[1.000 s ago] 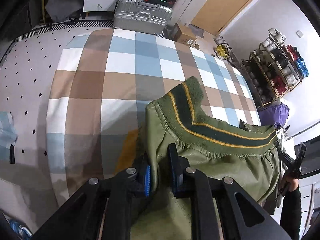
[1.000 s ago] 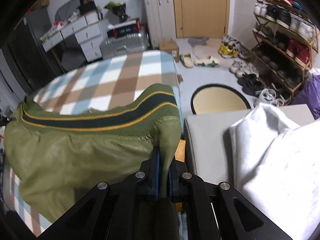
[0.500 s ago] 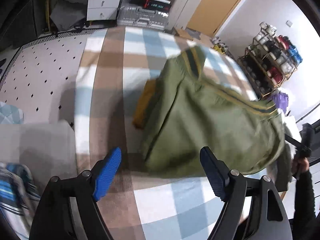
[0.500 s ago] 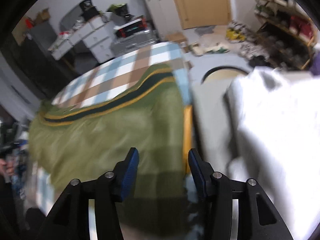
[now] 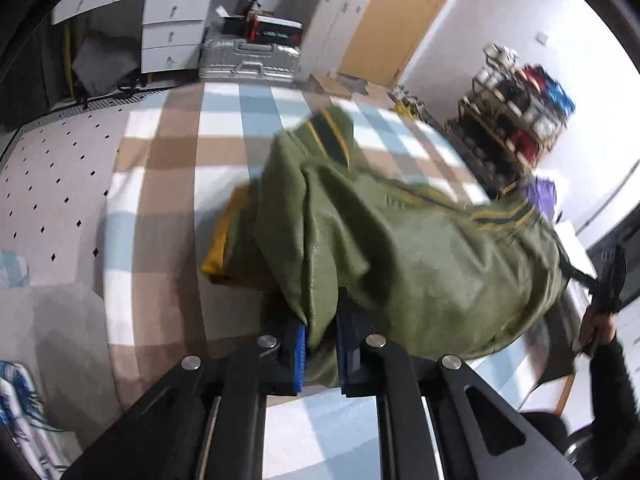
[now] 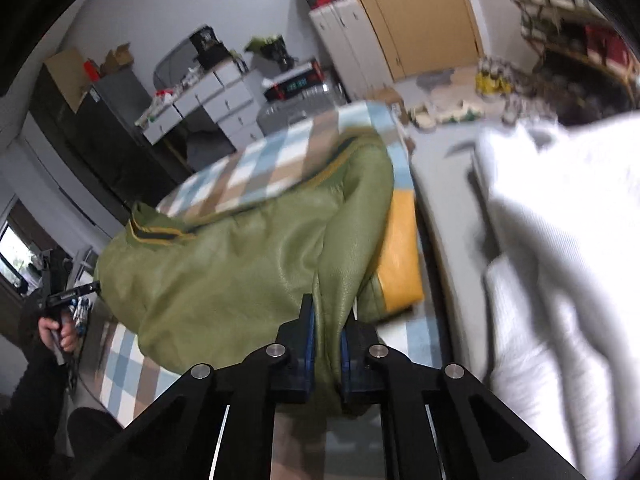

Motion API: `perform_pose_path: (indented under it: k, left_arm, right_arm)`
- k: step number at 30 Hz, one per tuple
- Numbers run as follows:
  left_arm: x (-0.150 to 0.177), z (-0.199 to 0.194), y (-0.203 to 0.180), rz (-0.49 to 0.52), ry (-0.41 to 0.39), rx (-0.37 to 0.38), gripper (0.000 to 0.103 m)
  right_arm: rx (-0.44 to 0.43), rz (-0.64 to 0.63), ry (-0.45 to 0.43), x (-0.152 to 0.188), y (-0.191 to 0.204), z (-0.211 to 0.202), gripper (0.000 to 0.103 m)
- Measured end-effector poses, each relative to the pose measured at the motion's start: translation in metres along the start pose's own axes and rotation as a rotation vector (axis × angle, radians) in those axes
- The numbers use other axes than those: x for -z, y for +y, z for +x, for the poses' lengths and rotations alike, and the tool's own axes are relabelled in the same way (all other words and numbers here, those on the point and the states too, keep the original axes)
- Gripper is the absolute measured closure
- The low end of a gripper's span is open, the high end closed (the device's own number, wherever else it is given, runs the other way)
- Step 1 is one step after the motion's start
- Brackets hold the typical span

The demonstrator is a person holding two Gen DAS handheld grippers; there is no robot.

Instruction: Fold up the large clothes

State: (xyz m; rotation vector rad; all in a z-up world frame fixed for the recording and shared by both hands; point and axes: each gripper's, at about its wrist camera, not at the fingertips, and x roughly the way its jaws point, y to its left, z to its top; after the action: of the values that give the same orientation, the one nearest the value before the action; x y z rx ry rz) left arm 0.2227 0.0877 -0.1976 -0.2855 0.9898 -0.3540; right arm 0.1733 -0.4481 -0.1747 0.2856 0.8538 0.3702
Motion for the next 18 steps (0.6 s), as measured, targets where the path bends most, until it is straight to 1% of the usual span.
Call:
perform_pose_path:
  k: [1, 2, 3, 4, 5, 6, 8, 11, 13, 15, 17, 18]
  left_arm:
    - [-0.006, -0.004, 0.0, -0.006, -0.002, 0.013, 0.097]
    - [-0.014, -0.009, -0.003, -0.007, -0.009, 0.011, 0.097]
    - [-0.024, -0.012, -0.007, -0.003, 0.008, 0.005, 0.097]
    - [-0.03, -0.013, -0.012, 0.017, 0.011, -0.009, 0.097]
    - [-0.032, -0.014, -0.017, 0.036, 0.014, -0.023, 0.097]
    - [-0.036, -0.012, -0.022, 0.062, 0.021, -0.04, 0.097]
    - [-0.045, -0.006, -0.027, 0.077, 0.037, -0.07, 0.097]
    - [-0.045, 0.008, -0.017, 0.075, 0.043, -0.089, 0.097]
    - [-0.042, 0.018, -0.005, 0.048, 0.052, -0.086, 0.097]
    - [-0.04, 0.029, 0.009, 0.003, 0.078, -0.063, 0.097]
    - [-0.034, 0.038, 0.019, -0.026, 0.093, -0.05, 0.097]
    - [-0.03, 0.041, 0.02, -0.035, 0.108, -0.052, 0.097]
  right_arm:
    - [0.005, -0.001, -0.025, -0.006, 0.004, -0.007, 0.095]
    - [0.007, 0.001, -0.042, -0.012, 0.006, -0.011, 0.095]
    - [0.02, 0.003, -0.062, -0.02, 0.008, -0.017, 0.095]
    - [0.031, 0.004, -0.064, -0.025, 0.008, -0.018, 0.095]
    - [0.052, 0.0, -0.074, -0.031, 0.008, -0.02, 0.095]
    - [0.068, 0.002, -0.076, -0.035, 0.005, -0.02, 0.096]
    - [0.11, 0.016, -0.072, -0.046, -0.001, -0.014, 0.095]
    - [0.15, 0.045, -0.047, -0.055, -0.017, -0.001, 0.095]
    - [0.176, 0.048, -0.019, -0.054, -0.027, 0.012, 0.095]
    - [0.195, 0.059, 0.013, -0.046, -0.037, 0.024, 0.095]
    - [0.192, 0.08, 0.029, -0.037, -0.047, 0.029, 0.096]
    - [0.194, 0.08, 0.038, -0.033, -0.049, 0.031, 0.098]
